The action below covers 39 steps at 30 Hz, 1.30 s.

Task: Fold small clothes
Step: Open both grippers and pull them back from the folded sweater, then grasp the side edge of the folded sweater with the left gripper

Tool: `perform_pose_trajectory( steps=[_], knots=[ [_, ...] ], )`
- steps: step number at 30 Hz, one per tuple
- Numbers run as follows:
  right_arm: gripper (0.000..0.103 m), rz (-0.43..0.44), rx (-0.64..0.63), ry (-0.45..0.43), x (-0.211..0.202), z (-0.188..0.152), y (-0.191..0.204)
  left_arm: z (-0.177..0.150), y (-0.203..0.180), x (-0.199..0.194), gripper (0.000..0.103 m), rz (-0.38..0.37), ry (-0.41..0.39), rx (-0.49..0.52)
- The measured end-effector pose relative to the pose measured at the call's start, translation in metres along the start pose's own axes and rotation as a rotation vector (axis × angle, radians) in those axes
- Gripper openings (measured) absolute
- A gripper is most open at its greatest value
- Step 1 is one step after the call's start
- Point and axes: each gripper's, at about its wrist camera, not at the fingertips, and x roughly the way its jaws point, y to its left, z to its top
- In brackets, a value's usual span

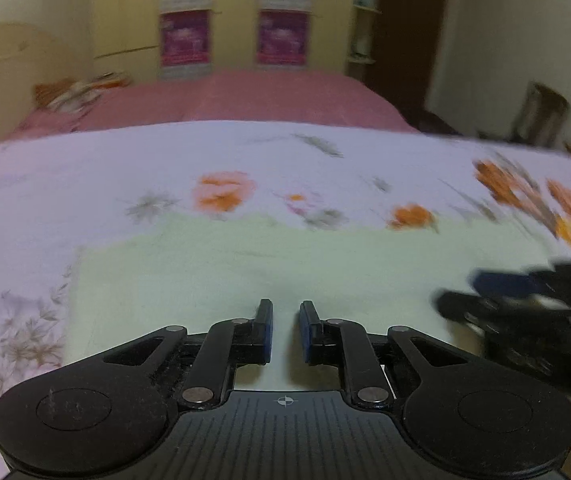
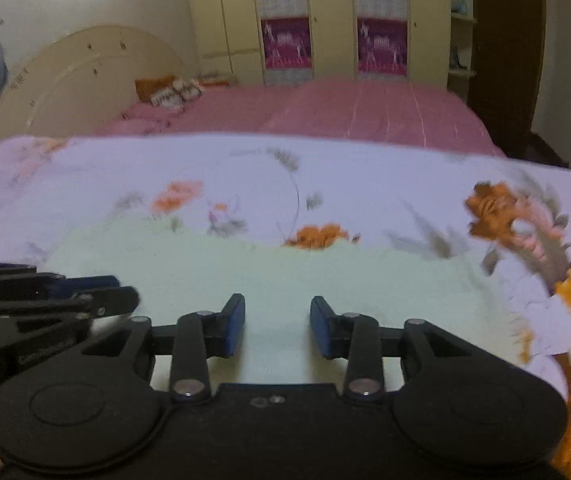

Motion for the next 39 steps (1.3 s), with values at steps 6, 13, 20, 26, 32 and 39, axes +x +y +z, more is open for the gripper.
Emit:
perform_pose_trajectory(
  steps=[6, 13, 20, 26, 32, 39],
  knots=[
    [0.036, 0.061, 0.059, -0.061, -0.040, -0.008, -0.003, -0.015, -0.003, -0.026, 0.022, -0.028, 0.013, 0.000],
    [0.038, 0.009, -0.046, -0.027, -0.036, -0.034, 0.027, -0.031, -0.012, -0.036, 0.059, 0.028, 0.009, 0.029],
    [0.039, -0.004, -0.042, -0.004, -0.050, -0.044, 0.031, -0.043, -0.006, -0.053, 0.080, 0.063, 0.024, 0.029],
    [0.041, -0.006, 0.011, -0.016, -0.077, -0.050, 0.030, -0.054, -0.008, -0.064, 0.080, 0.073, 0.052, 0.066],
    [0.041, -0.015, 0.059, 0.032, -0.089, -0.074, 0.023, -0.079, 0.001, -0.075, 0.085, 0.067, 0.068, 0.043],
    [0.043, -0.054, 0.024, 0.067, -0.103, -0.105, 0.022, -0.105, 0.012, -0.098, 0.089, 0.055, 0.064, 0.039]
  ],
)
